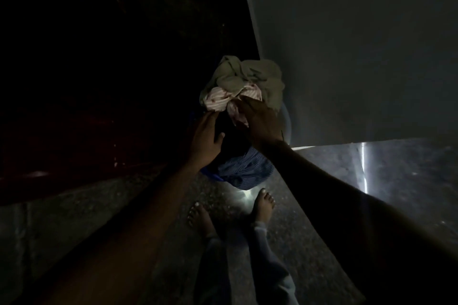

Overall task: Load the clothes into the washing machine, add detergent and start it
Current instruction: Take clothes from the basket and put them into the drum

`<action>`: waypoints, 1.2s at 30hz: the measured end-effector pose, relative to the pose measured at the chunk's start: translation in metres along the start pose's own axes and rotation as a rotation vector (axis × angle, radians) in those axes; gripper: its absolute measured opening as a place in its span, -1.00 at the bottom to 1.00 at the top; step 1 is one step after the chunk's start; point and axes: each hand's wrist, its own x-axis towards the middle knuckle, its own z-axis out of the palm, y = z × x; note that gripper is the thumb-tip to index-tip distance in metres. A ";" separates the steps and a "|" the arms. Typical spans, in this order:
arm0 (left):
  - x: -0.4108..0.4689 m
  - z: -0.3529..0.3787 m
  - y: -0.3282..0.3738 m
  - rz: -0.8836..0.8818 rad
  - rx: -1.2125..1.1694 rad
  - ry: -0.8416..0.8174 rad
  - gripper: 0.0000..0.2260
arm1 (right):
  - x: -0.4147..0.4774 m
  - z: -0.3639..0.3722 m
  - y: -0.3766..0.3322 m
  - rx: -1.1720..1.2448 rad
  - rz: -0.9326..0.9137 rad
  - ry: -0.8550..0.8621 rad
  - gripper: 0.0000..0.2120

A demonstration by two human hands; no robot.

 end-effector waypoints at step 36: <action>-0.087 -0.194 0.187 -0.531 -1.012 -0.260 -0.70 | -0.177 -0.261 -0.123 0.872 0.079 0.287 -0.88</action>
